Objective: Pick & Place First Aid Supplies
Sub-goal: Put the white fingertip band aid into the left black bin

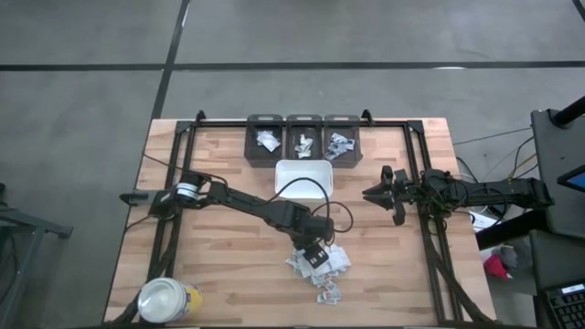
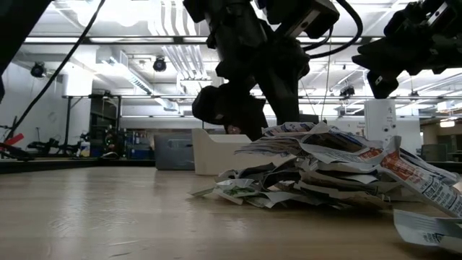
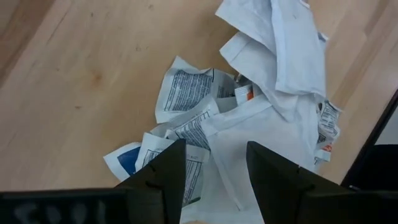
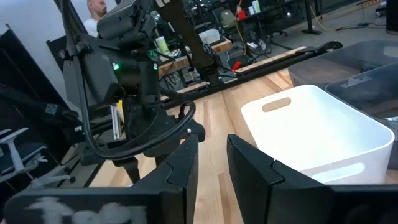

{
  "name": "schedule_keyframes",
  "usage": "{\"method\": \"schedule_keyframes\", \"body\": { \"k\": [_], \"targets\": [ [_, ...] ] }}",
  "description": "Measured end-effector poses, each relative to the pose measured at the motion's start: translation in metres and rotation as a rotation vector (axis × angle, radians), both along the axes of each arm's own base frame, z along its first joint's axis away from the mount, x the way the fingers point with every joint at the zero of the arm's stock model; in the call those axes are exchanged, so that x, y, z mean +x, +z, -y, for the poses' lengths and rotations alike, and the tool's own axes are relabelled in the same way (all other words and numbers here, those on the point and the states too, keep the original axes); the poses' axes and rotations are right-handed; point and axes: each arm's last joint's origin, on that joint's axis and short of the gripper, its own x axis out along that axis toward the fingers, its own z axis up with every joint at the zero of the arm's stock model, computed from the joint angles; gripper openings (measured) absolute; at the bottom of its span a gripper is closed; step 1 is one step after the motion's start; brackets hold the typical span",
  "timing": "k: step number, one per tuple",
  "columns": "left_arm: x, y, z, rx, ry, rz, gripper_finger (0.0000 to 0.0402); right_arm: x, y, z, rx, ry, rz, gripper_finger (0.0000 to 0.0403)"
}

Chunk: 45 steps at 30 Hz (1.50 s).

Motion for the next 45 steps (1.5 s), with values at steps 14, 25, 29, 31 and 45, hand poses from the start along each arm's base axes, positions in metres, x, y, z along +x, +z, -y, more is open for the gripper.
{"method": "schedule_keyframes", "body": {
  "k": [14, 25, 29, 31, 45],
  "targets": [
    [0.0007, 0.0003, -0.0001, -0.002, 0.02, 0.003, 0.01, 0.0, 0.0, 0.0, 0.0, 0.0, 0.0, 0.0069],
    [0.002, 0.0008, -0.0005, 0.01, 0.033, 0.019, 0.0006, 0.0, 0.0, 0.0, 0.0, 0.001, 0.0, 0.0085],
    [0.0022, 0.0009, -0.0005, 0.01, 0.034, 0.021, 0.0002, 0.0, 0.0, 0.0, 0.0, 0.001, 0.0, 0.0086],
    [0.0022, 0.0009, -0.0005, 0.01, 0.034, 0.022, 0.0001, 0.0, 0.0, 0.0, 0.0, 0.001, 0.0, 0.0084],
    [0.0015, 0.0067, -0.0029, 0.064, 0.017, 0.056, 0.0, 0.0, -0.0001, 0.0, 0.0, 0.001, -0.001, 0.0066]
  ]
}}
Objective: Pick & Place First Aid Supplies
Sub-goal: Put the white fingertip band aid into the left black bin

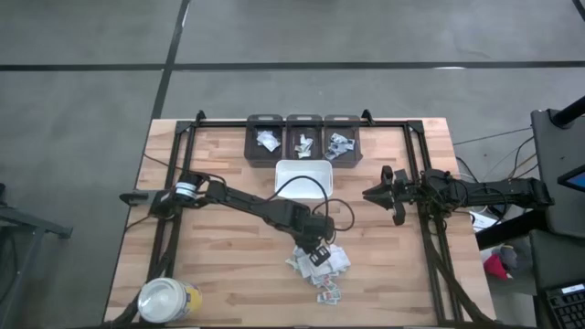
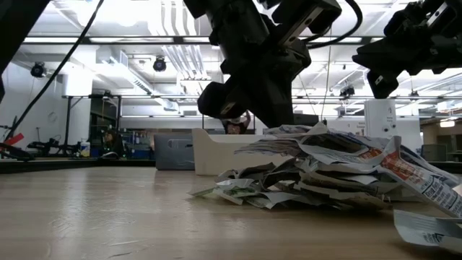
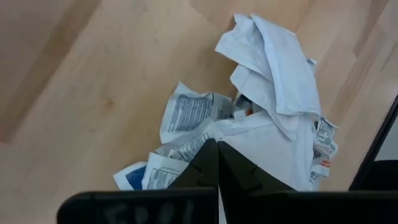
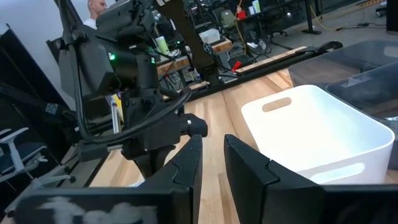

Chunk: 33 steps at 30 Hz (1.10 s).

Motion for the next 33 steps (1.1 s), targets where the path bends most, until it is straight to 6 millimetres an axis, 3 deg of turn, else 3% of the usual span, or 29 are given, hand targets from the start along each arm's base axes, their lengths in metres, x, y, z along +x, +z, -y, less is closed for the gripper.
{"method": "schedule_keyframes", "body": {
  "k": [16, 33],
  "targets": [
    [-0.0009, 0.0022, -0.0008, 0.002, -0.034, 0.005, 0.0, 0.0, 0.0, 0.0, 0.0, 0.0, 0.0, 0.0087],
    [-0.0011, 0.0024, -0.0002, -0.016, -0.047, 0.003, 0.0, 0.0, 0.0, 0.0, 0.0, 0.0, 0.0, 0.0065]
  ]
}}
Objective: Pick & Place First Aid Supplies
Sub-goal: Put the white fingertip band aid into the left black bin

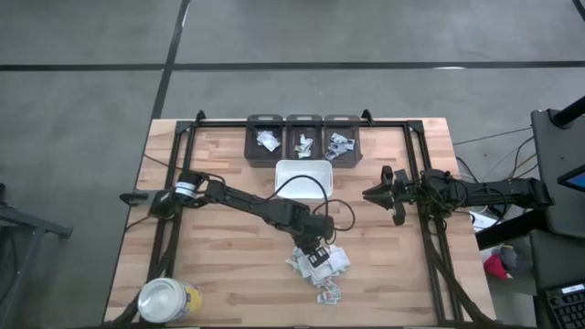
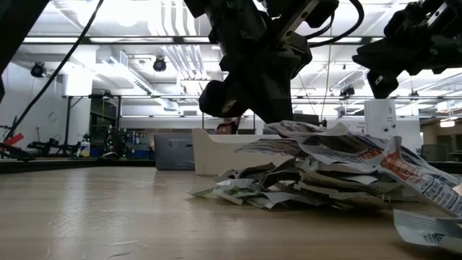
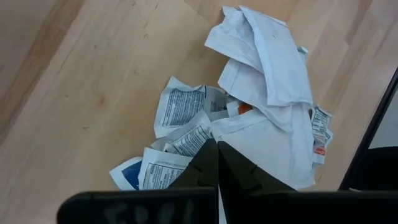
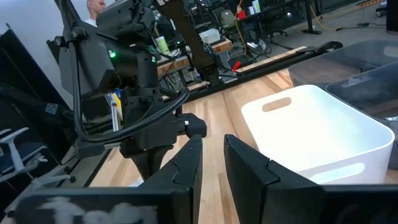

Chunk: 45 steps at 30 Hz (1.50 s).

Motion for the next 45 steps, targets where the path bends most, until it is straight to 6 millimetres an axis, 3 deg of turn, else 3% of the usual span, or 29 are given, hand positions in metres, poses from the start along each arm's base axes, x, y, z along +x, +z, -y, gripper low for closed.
{"method": "schedule_keyframes", "body": {
  "k": [6, 19, 29, 45],
  "targets": [
    [0.0, 0.0, 0.0, -0.002, -0.003, 0.0, 0.0006, 0.0, 0.0, 0.0, 0.0, 0.0, 0.0, 0.0073],
    [0.001, -0.001, -0.005, -0.002, 0.019, -0.006, 0.0103, 0.0, 0.0, 0.0, 0.0, 0.0, 0.0, 0.0081],
    [0.005, -0.02, -0.004, -0.025, 0.013, -0.056, 0.0108, 0.0, 0.0, 0.0, 0.0, 0.0, 0.0, 0.0065],
    [0.005, -0.017, -0.005, -0.084, 0.001, -0.061, 0.0108, 0.0, 0.0, 0.0, 0.0, 0.0, 0.0, 0.0078]
  ]
}}
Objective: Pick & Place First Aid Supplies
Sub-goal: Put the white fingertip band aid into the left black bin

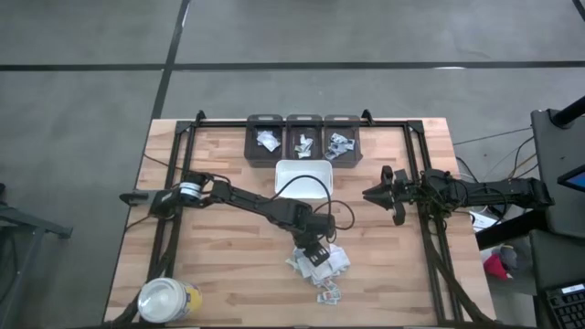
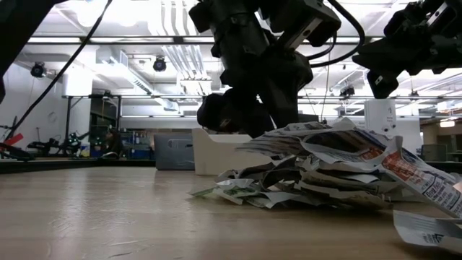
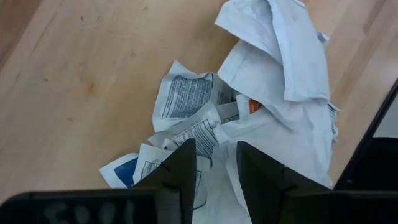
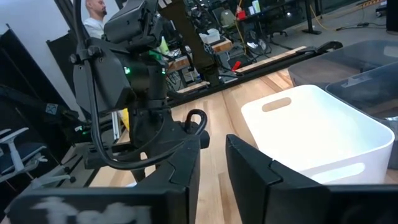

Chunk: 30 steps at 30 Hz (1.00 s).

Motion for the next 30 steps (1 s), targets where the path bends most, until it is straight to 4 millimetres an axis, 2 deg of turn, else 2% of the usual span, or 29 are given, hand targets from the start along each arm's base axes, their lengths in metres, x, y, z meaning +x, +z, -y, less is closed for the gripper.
{"method": "schedule_keyframes", "body": {
  "k": [17, 30],
  "targets": [
    [0.0007, 0.0018, -0.0018, -0.036, -0.013, 0.004, 0.0108, 0.0, 0.0001, 0.0, 0.0, 0.0, 0.0, 0.0063],
    [0.0008, 0.0011, -0.0045, -0.033, -0.011, 0.003, 0.0108, 0.0, 0.0001, 0.0, 0.0, 0.0, 0.0, 0.0083]
  ]
}}
